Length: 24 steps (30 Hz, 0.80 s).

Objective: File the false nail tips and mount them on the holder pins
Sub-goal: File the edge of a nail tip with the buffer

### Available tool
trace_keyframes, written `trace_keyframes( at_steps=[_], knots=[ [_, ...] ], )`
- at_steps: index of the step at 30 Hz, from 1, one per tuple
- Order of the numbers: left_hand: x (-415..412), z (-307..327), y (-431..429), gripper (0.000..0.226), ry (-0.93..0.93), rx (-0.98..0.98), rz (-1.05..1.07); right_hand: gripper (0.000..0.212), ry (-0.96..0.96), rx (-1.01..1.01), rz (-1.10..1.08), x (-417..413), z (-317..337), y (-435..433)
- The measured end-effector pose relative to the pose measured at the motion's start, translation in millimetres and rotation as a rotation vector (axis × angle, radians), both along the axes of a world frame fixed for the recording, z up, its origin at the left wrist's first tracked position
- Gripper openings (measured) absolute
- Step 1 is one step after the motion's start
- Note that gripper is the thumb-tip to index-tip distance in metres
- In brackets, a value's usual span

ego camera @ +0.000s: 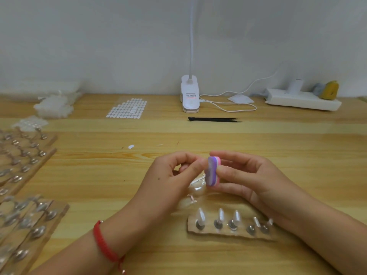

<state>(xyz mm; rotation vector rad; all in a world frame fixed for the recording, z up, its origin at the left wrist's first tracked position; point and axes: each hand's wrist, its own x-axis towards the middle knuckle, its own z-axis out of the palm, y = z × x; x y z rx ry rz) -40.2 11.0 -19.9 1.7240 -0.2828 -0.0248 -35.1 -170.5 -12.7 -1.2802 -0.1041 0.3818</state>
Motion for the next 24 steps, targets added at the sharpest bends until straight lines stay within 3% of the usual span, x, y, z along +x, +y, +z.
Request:
trace_keyframes(
  at_steps=[19, 24],
  knots=[
    [-2.4, 2.5, -0.9, 0.034, 0.004, 0.0, -0.008, 0.034, 0.02, 0.063, -0.033, 2.0, -0.9, -3.7],
    [-0.9, 3.1, 2.1, 0.033, 0.012, -0.018, 0.037, 0.035, -0.037, -0.013, 0.005, -2.2, -0.9, -0.1]
  ],
)
